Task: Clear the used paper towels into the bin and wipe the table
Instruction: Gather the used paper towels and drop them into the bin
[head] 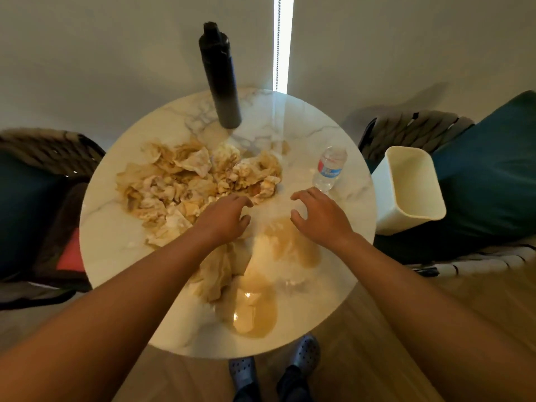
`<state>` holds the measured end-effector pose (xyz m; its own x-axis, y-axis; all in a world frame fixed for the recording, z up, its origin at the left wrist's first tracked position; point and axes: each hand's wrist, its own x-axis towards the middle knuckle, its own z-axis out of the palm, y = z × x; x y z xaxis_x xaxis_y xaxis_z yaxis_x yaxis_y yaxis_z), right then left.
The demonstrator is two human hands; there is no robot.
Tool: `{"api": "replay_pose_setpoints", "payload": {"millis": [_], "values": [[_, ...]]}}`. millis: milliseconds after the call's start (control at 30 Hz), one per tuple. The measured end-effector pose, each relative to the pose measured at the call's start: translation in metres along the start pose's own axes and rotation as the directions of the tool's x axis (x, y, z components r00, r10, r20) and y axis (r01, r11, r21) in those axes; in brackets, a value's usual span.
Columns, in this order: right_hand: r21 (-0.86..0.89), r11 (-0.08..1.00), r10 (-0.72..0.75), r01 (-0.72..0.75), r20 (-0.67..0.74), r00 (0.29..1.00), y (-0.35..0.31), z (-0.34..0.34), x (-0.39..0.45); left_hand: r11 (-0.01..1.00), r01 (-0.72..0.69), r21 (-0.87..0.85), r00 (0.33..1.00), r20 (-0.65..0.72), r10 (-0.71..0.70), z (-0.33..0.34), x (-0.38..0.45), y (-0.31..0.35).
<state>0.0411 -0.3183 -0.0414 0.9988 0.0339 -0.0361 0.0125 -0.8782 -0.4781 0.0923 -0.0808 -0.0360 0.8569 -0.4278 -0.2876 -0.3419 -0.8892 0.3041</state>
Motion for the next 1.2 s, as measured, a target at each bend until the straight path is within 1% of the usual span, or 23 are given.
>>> {"api": "replay_pose_setpoints", "payload": {"millis": [167,333,467,567,667,800,1033,1200], "values": [[0.0,1.0,-0.009,0.009,0.067,0.998,-0.018,0.022,0.028,0.997,0.071,0.008,0.997,0.026,-0.072,0.004,-0.001,-0.027],[0.009,1.0,0.006,-0.007,0.081,0.997,-0.026,0.039,0.056,0.998,0.047,0.035,0.996,0.076,-0.049,0.013,0.008,-0.032],[0.029,0.998,0.051,-0.053,0.07,0.996,-0.029,0.053,0.078,0.993,0.009,0.118,0.992,0.128,-0.024,0.017,0.018,-0.032],[0.057,0.997,0.045,-0.048,0.06,0.997,-0.028,0.064,0.089,0.983,-0.026,0.182,0.993,0.12,0.004,0.02,0.023,-0.033],[0.068,0.997,0.022,-0.025,0.05,0.999,-0.026,0.072,0.094,0.98,-0.043,0.195,0.995,0.093,0.025,0.023,0.028,-0.035],[0.081,0.996,-0.032,0.03,0.023,0.999,-0.025,0.075,0.093,0.985,-0.036,0.166,0.999,0.041,0.03,0.022,0.032,-0.035],[0.083,0.991,-0.096,0.101,-0.068,0.993,-0.019,0.067,0.083,0.997,-0.033,0.073,0.998,-0.051,0.037,0.008,0.032,-0.032],[0.113,0.985,-0.12,0.13,-0.085,0.989,-0.016,0.05,0.072,0.992,-0.015,-0.123,1.0,-0.01,0.014,-0.003,0.034,-0.025]]}}
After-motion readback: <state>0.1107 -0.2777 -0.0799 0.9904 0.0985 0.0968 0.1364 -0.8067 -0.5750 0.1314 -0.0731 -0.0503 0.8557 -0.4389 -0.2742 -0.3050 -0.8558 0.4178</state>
